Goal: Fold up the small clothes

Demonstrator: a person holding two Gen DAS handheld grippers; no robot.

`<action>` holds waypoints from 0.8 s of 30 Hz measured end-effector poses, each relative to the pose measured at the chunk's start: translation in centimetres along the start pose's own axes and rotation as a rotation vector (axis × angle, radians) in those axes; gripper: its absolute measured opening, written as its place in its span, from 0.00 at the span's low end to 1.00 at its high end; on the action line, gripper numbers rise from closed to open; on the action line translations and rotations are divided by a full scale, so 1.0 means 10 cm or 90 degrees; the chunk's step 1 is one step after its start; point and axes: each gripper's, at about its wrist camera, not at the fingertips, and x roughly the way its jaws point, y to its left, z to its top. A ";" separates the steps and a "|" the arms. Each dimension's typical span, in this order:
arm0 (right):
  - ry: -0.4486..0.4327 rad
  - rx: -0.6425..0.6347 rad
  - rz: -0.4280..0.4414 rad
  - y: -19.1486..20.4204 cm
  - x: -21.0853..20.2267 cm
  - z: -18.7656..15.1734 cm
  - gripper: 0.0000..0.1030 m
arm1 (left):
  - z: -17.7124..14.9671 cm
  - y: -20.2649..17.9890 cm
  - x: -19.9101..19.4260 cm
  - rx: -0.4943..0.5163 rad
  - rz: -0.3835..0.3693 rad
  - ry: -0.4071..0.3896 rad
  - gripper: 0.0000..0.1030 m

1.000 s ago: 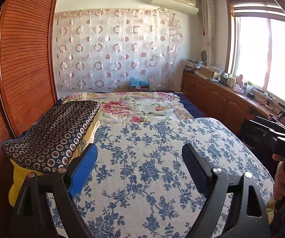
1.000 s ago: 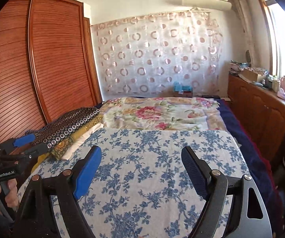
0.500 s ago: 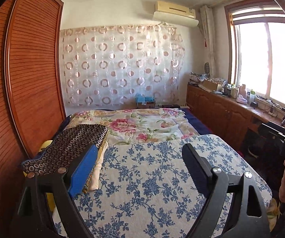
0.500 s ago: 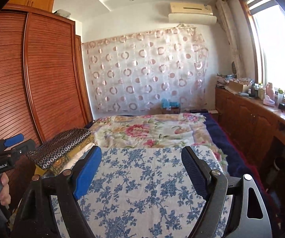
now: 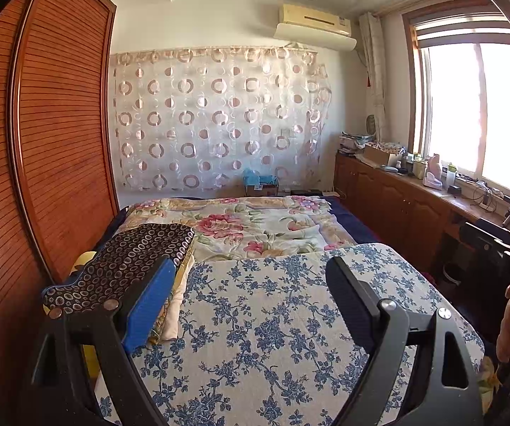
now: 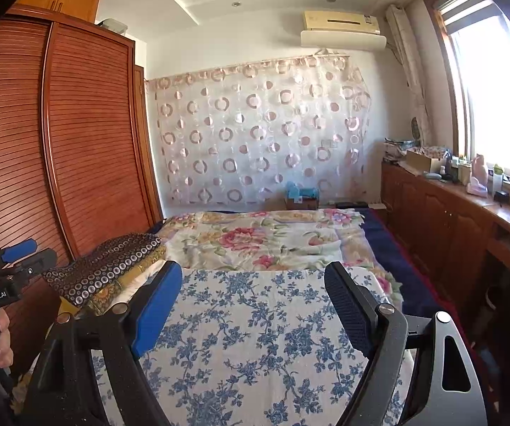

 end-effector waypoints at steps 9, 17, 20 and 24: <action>0.003 -0.001 0.004 -0.16 -0.02 0.04 0.81 | 0.00 0.00 0.01 0.000 0.000 0.000 0.85; 0.003 -0.002 0.003 -0.18 -0.02 0.05 0.81 | -0.01 -0.01 -0.02 0.001 -0.001 0.001 0.85; 0.004 -0.002 0.004 -0.19 -0.02 0.05 0.81 | -0.01 -0.01 -0.02 0.001 -0.001 0.000 0.85; 0.004 -0.004 0.003 -0.23 -0.02 0.06 0.82 | -0.01 -0.01 -0.02 0.002 -0.001 0.001 0.85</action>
